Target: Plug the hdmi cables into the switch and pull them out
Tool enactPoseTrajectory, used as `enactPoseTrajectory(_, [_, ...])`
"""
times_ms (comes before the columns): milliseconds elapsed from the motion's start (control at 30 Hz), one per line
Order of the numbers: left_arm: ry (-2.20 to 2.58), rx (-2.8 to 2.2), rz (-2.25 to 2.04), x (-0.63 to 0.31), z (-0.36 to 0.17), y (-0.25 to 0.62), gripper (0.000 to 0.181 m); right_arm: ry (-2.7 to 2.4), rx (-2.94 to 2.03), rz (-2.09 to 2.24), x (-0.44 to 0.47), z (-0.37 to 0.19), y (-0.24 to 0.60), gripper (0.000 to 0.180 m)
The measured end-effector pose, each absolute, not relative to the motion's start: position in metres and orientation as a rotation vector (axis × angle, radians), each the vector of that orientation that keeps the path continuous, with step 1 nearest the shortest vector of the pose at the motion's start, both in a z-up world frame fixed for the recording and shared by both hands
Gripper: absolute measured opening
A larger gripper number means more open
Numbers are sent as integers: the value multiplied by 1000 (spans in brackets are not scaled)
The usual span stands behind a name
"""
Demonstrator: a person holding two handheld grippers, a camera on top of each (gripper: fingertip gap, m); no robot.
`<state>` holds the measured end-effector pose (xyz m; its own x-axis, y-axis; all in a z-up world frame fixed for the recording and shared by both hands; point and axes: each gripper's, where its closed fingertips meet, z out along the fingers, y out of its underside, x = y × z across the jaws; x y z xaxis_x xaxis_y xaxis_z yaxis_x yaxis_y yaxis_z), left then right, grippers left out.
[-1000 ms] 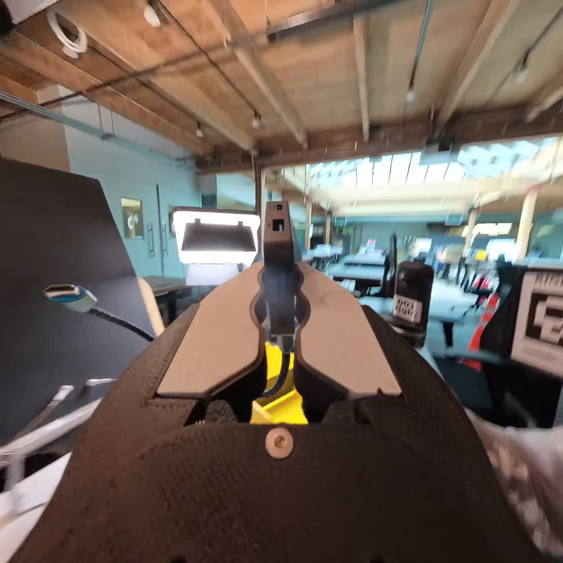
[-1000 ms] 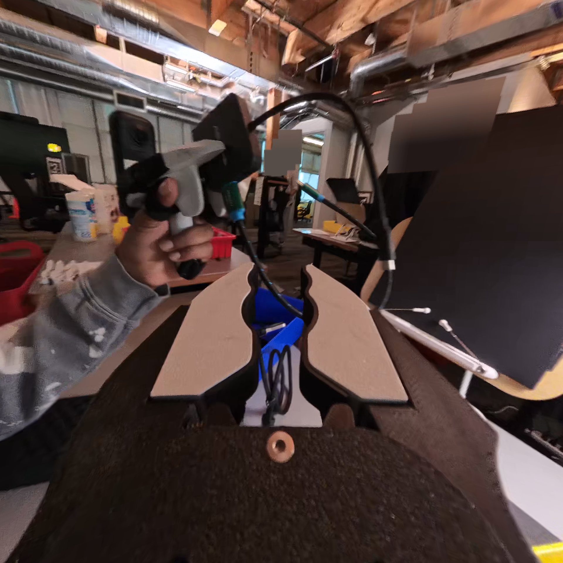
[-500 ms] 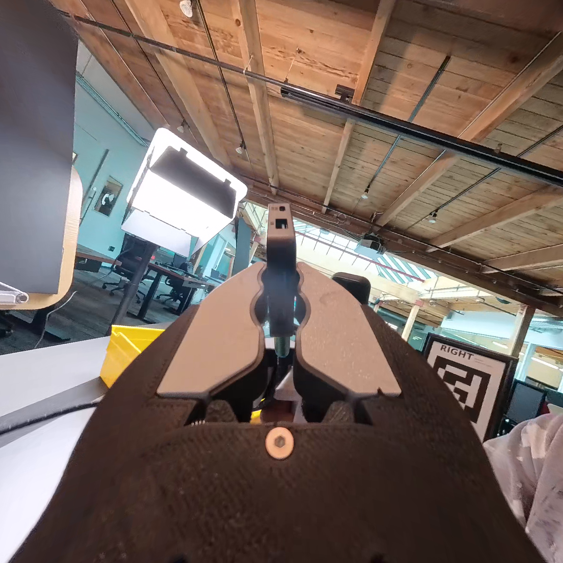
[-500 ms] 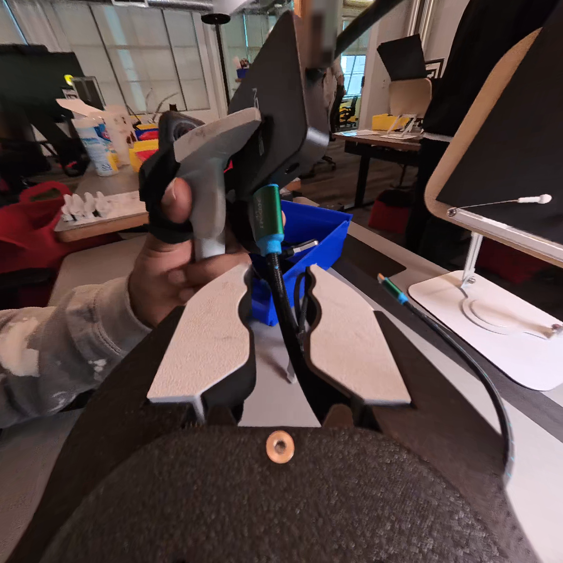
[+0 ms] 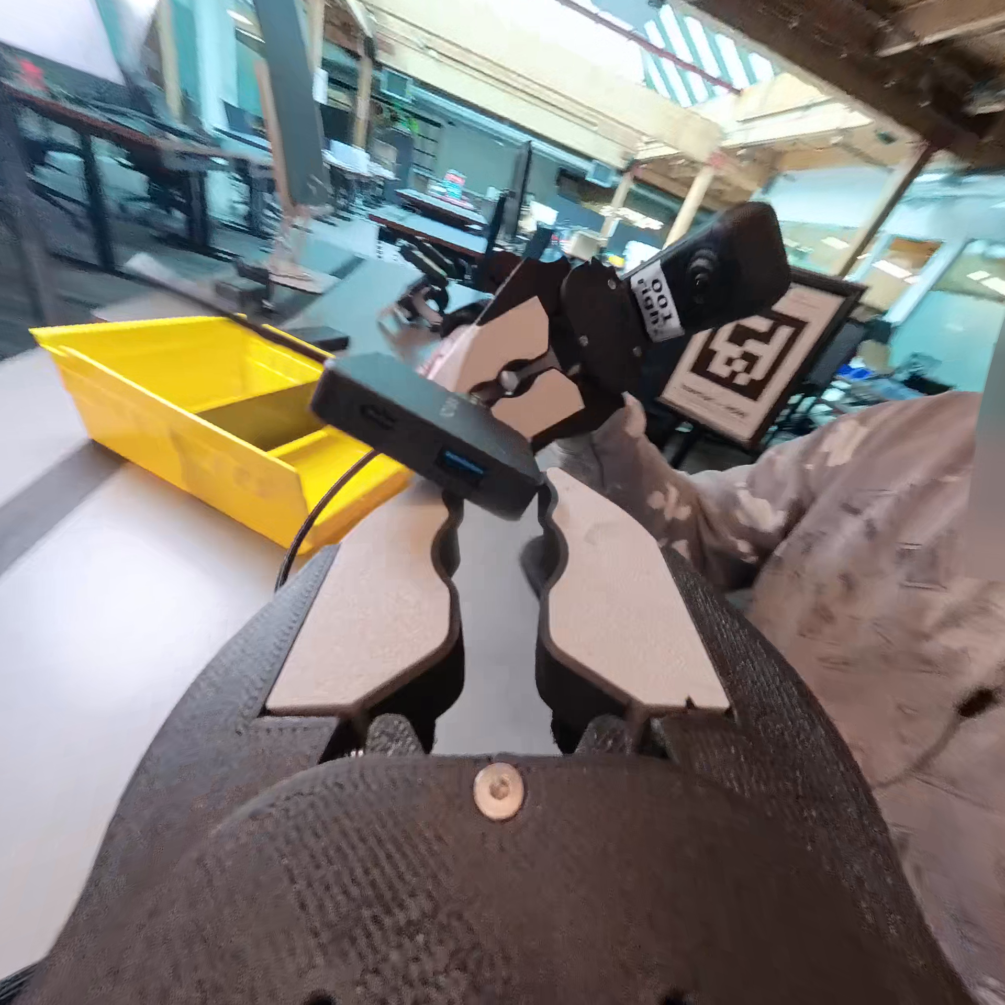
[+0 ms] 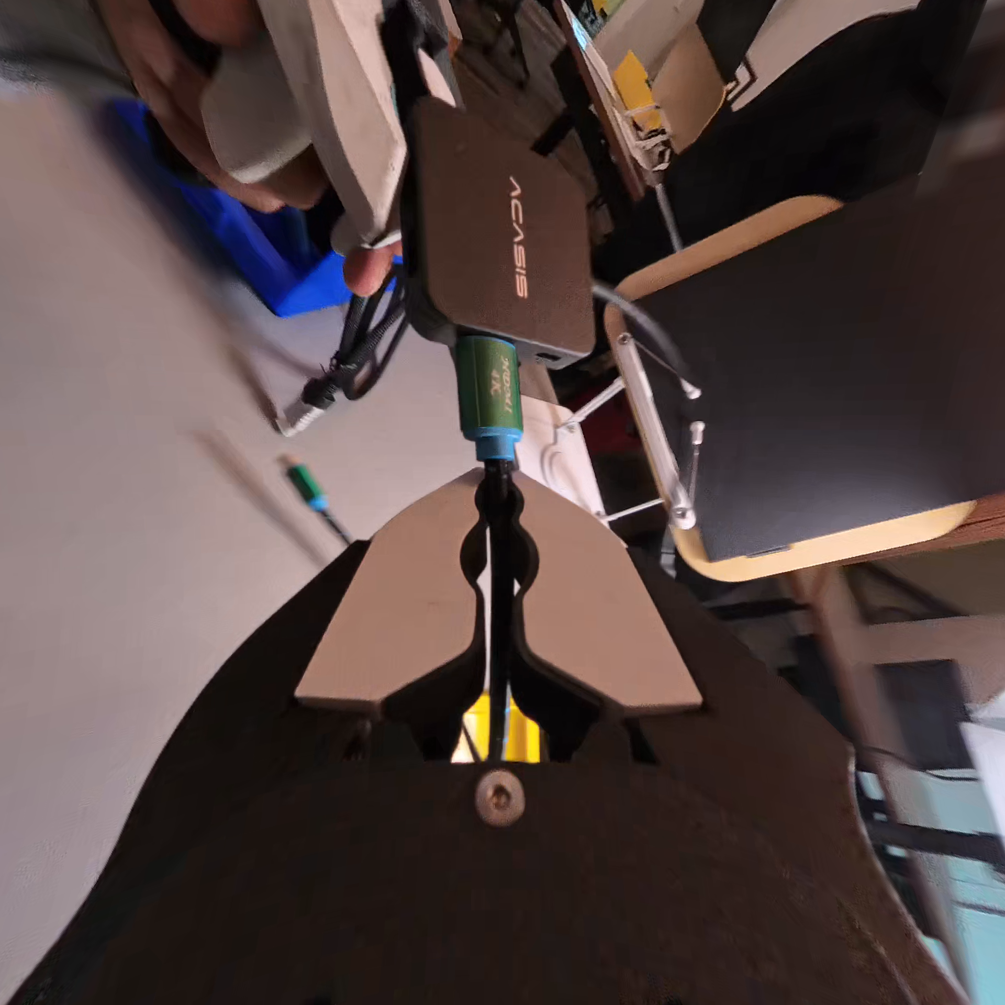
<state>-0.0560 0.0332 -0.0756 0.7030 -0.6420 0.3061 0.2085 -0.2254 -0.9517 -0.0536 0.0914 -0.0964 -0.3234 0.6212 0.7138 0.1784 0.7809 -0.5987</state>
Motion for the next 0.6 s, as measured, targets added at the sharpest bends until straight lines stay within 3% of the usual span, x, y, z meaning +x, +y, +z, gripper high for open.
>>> enactPoseTrajectory(267, [283, -1472, -1241, -57, -68, 20, 53, -1822, -418, 378, -59, -92, 83, 0])
enactPoseTrajectory(600, [-34, -1346, -1364, -92, -66, 40, 46, -1646, -360, 164, -82, -91, 105, 0])
